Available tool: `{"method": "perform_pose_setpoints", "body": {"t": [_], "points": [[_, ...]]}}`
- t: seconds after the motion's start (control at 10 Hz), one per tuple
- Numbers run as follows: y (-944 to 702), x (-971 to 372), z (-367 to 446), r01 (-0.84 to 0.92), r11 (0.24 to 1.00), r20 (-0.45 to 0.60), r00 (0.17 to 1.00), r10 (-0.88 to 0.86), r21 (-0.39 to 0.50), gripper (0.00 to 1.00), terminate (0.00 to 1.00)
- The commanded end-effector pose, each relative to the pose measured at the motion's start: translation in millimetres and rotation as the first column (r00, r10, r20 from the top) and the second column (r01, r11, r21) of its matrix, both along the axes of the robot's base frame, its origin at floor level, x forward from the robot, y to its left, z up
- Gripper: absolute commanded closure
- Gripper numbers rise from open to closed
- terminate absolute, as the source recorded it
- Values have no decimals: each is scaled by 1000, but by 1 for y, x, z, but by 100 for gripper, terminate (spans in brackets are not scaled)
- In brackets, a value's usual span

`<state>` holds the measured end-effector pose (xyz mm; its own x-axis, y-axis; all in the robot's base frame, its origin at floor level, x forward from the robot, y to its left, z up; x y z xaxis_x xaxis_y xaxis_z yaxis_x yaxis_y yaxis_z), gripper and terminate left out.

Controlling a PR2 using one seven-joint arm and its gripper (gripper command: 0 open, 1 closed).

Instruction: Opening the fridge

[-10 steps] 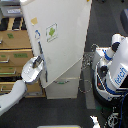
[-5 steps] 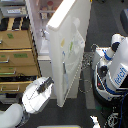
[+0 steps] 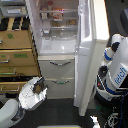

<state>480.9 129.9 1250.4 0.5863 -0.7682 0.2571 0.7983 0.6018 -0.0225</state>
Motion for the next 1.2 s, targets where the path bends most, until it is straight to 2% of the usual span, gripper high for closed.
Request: {"method": "perform_pose_setpoints", "body": {"t": [0.1, 0.5, 0.7, 0.8, 1.0, 1.2], "points": [[-82, 154, -124, -186, 979, -78, 978, 193, 82, 0, 0], [-266, 111, -41, 51, 998, -10, 999, -51, -33, 0, 0], [-425, 43, 19, 267, 956, 44, 964, -263, -126, 0, 0], [-472, 15, 28, 348, 927, 57, 937, -344, -139, 0, 0], [-583, -20, -9, 456, 884, 37, 890, -455, -99, 0, 0], [-565, 26, -55, 382, 920, 8, 924, -383, -88, 0, 0]]}}
